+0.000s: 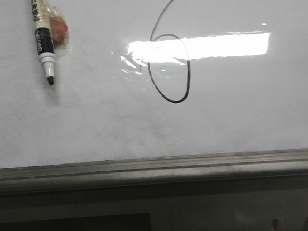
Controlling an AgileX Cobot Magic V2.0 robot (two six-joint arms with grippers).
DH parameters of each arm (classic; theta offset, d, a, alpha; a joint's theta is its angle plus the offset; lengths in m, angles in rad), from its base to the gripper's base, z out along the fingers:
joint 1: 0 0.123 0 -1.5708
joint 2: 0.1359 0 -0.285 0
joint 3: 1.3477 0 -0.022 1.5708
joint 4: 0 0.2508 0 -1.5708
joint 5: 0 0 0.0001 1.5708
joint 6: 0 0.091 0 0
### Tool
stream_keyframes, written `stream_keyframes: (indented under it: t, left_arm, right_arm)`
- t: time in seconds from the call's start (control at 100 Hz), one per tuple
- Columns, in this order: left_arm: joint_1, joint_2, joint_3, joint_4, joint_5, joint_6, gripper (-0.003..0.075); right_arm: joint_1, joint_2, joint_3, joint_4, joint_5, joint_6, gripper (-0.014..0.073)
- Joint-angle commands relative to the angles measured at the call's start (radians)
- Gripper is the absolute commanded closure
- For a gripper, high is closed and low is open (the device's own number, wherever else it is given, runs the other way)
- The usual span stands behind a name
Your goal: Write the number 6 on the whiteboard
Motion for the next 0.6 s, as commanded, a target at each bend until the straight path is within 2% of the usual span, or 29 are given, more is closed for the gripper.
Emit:
stream_keyframes:
  t: [0.0, 0.06, 0.07, 0.17, 0.25, 0.34, 0.44, 0.59]
  left_arm:
    - [0.083, 0.047, -0.007, 0.269, -0.013, -0.278, 0.074]
    - [0.159, 0.057, 0.01, 0.438, 0.004, -0.438, 0.074]
    - [0.179, 0.06, 0.014, 0.475, 0.004, -0.5, 0.074]
    - [0.329, 0.057, 0.05, 0.692, 0.011, -0.76, 0.074]
    - [0.406, 0.038, 0.078, 0.8, 0.015, -0.881, 0.074]
    - [0.482, -0.008, 0.117, 0.874, 0.015, -0.95, 0.074]
    - [0.554, -0.053, 0.161, 0.891, 0.032, -0.98, 0.074]
    - [0.645, -0.083, 0.161, 0.896, 0.151, -0.98, 0.074]
  right_arm:
    - [-0.005, 0.008, -0.028, 0.04, -0.054, -0.008, 0.0659]
    - [-0.005, 0.008, -0.028, 0.04, -0.054, -0.008, 0.0659]
    - [-0.005, 0.008, -0.028, 0.04, -0.056, -0.008, 0.0659]
    - [-0.005, 0.008, -0.028, 0.04, -0.057, -0.008, 0.0659]
    - [-0.005, 0.008, -0.028, 0.04, -0.057, -0.008, 0.0659]
    - [-0.005, 0.008, -0.028, 0.04, -0.057, -0.008, 0.0659]
    - [-0.005, 0.008, -0.028, 0.04, -0.057, -0.008, 0.0659]
    - [-0.005, 0.008, -0.028, 0.04, -0.057, -0.008, 0.0659]
